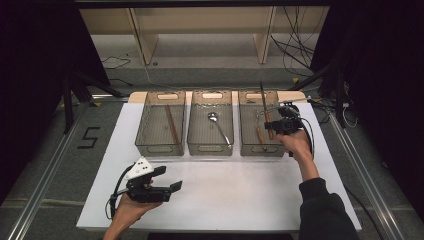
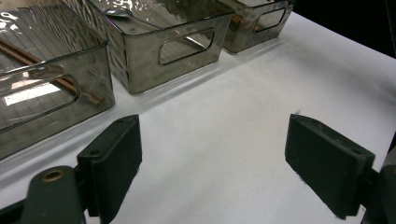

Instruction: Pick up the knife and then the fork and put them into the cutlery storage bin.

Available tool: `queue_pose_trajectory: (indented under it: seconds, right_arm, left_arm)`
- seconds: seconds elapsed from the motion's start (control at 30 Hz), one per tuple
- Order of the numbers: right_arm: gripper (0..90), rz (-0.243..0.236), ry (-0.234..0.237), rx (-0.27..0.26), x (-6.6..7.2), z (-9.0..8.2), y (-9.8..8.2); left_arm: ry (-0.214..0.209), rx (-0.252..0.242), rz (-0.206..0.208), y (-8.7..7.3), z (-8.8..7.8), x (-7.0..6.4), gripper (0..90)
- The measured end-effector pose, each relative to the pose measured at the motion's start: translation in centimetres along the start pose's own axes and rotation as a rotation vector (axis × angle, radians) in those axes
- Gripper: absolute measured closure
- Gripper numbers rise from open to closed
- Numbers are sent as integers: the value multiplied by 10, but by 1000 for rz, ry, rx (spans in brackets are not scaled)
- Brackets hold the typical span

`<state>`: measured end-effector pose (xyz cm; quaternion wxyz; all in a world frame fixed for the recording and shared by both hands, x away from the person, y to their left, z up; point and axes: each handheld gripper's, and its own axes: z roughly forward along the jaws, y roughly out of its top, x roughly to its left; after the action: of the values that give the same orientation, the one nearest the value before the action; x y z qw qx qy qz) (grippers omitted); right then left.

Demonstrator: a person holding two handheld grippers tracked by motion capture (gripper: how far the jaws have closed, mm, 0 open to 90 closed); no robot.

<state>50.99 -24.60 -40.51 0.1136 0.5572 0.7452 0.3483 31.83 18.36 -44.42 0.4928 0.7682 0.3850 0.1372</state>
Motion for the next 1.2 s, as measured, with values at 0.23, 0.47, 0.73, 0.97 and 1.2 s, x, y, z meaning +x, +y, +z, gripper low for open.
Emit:
queue_pose_trajectory:
  seconds: [0.23, 0.47, 0.73, 0.97, 1.2]
  right_arm:
    - [810, 4, -23, 26, -4, 3, -3]
    - [635, 5, -27, 69, -5, 9, -4]
    - [484, -9, 15, 34, 2, 4, -2]
    - [463, -45, 37, 5, 11, -7, -3]
    - [432, -81, 71, -38, 21, -17, -5]
  left_arm:
    - [1, 1, -5, 0, 0, 0, 187]
    - [1, 4, -4, -1, 0, 0, 187]
    - [0, 5, -3, -1, 0, 0, 187]
    - [0, 3, -5, -1, 0, 0, 187]
    - [2, -3, -5, -1, 0, 1, 187]
